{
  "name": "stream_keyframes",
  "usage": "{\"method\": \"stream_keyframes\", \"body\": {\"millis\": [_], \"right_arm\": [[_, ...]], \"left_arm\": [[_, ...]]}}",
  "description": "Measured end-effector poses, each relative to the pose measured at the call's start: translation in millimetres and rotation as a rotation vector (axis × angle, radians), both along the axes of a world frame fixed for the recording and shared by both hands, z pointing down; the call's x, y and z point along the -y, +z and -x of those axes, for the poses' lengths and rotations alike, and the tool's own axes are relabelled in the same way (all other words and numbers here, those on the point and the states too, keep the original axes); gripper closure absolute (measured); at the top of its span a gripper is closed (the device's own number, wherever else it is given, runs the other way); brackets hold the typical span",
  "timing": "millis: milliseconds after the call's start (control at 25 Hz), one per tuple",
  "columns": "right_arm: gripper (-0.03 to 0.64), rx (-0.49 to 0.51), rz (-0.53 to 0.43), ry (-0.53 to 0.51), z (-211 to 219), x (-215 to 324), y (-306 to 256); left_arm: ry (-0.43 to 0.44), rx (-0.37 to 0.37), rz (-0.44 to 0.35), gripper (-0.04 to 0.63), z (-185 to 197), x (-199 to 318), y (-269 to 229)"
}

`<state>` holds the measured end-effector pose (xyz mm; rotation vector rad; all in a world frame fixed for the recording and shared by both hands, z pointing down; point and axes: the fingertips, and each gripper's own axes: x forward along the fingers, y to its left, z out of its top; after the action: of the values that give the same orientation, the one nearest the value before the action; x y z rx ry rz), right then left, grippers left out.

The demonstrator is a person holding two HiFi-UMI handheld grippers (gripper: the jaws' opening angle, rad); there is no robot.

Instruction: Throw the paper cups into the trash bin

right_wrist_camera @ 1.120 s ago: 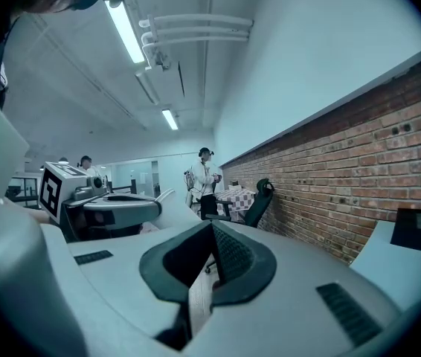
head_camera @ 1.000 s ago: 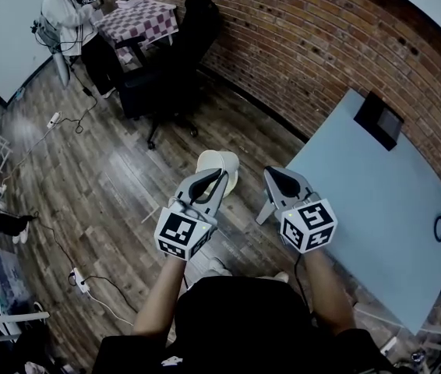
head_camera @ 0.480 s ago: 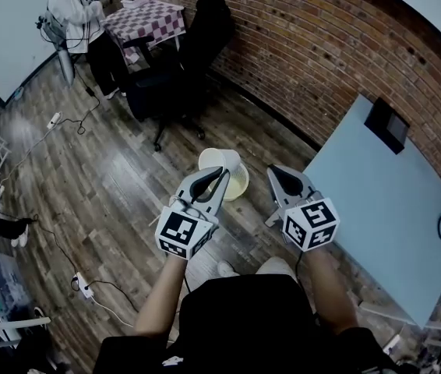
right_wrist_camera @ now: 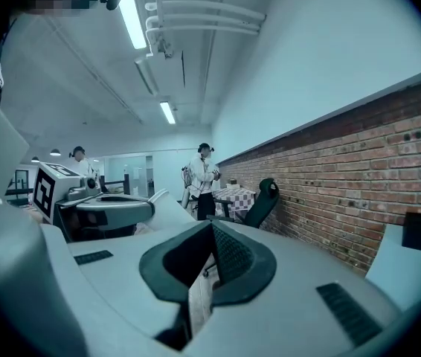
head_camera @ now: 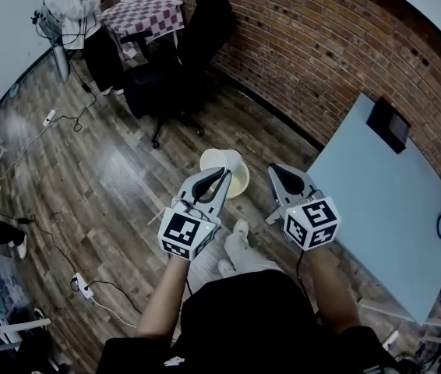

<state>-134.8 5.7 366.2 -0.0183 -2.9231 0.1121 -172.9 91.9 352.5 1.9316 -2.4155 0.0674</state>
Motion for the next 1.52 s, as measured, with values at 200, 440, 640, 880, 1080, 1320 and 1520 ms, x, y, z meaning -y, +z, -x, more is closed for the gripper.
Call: {"method": "stream_keyframes", "body": {"millis": [200,440,640,880,1080,1320,1520], "right_arm": [[0.612,0.018,0.001,-0.013,19,3,-4],[0.612,0.028,0.004,-0.038,44,1,-5],[0.612,0.019,0.011,-0.038,67,18,1],[0.612,0.016,0.027,-0.03,102,44,4],[0.613,0.006,0.026,-0.043,134,57,8],[0.612,0.015,0.037,-0.053,175,76,5],[0.613,0.008,0.042,-0.061,198,96,5]], "left_arm": [[-0.015,0.002,-0.006,0.565,11,1,-2],[-0.04,-0.003,-0.001,0.565,37,-1,0],[-0.035,-0.006,0.015,0.565,57,16,4],[-0.036,-0.013,0.022,0.565,89,37,7],[-0.047,-0.022,0.02,0.565,121,50,10],[-0.062,-0.029,0.018,0.565,159,70,10],[-0.071,-0.031,0.02,0.565,182,90,7]]}}
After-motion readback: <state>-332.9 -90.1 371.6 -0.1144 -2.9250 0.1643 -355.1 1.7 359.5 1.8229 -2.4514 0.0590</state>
